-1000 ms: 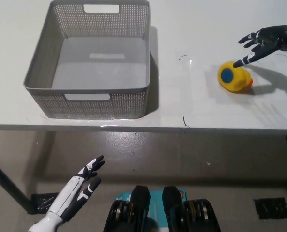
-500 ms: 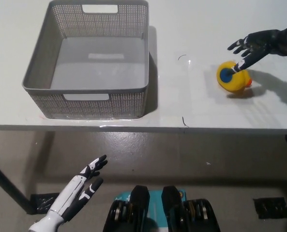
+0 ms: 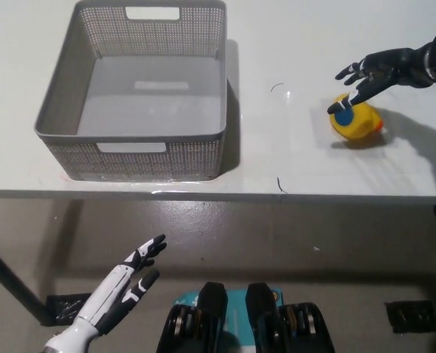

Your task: Use the right hand to pick up a yellow duck toy and place it into a container on the left hand side

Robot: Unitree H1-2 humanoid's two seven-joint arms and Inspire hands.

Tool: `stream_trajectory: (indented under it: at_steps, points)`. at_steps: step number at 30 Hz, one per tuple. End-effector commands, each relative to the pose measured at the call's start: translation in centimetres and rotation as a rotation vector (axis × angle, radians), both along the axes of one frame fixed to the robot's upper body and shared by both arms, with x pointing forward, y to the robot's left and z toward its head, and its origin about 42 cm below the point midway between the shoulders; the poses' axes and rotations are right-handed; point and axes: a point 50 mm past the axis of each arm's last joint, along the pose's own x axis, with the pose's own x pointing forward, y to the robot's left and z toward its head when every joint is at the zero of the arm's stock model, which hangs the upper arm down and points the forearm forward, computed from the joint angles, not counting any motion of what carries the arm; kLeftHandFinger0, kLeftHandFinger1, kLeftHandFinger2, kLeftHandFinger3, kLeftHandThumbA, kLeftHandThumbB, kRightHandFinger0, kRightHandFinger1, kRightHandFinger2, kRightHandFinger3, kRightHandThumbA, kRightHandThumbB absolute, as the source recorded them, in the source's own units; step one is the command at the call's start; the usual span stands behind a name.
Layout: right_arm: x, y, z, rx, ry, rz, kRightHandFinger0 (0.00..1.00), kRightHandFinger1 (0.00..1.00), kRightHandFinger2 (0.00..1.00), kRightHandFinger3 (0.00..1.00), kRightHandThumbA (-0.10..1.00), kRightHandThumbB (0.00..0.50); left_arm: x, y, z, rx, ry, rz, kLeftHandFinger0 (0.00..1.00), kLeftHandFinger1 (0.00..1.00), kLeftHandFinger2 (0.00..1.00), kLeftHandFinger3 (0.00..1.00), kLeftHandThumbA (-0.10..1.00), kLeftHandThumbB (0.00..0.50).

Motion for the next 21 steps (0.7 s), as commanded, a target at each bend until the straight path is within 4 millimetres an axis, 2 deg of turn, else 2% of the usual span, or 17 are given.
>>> stream_trajectory:
  at_steps: [1,6,7,9,14,19,21]
  points:
    - [0.6,-0.1,4.4,0.018,-0.102,0.005,1.0,1.0,1.0,1.0,1.0,0.426,0.4,0.4,1.3,-0.007,-0.047,-0.015,1.0,1.0,1.0,1.0,1.0,0.264]
    - [0.6,-0.3,4.7,0.005,-0.094,-0.021,1.0,1.0,1.0,1.0,1.0,0.451,0.4,0.4,1.3,0.002,-0.056,-0.015,1.0,1.0,1.0,1.0,1.0,0.252]
    - [0.6,-0.2,4.7,0.005,-0.094,-0.019,1.0,1.0,1.0,1.0,1.0,0.441,0.3,0.5,1.3,0.002,-0.06,-0.014,1.0,1.0,1.0,1.0,1.0,0.244]
    - [0.5,-0.4,4.7,0.002,-0.1,0.021,1.0,1.0,1.0,1.0,1.0,0.385,0.2,0.5,1.4,0.007,-0.059,-0.012,1.0,1.0,1.0,1.0,1.0,0.238]
    - [0.6,-0.5,4.7,-0.012,-0.097,-0.017,1.0,1.0,1.0,1.0,1.0,0.403,0.0,0.6,1.5,0.006,-0.063,-0.007,1.0,1.0,1.0,1.0,1.0,0.222]
    - [0.6,-0.8,3.9,-0.005,-0.093,-0.034,1.0,1.0,1.0,1.0,1.0,0.384,-0.2,0.6,1.5,0.002,-0.073,-0.005,1.0,1.0,1.0,1.0,1.0,0.216]
    - [0.5,-0.8,3.4,0.005,-0.089,-0.028,1.0,1.0,1.0,1.0,1.0,0.348,-0.4,0.6,1.4,0.009,-0.075,-0.003,1.0,1.0,1.0,1.0,1.0,0.213]
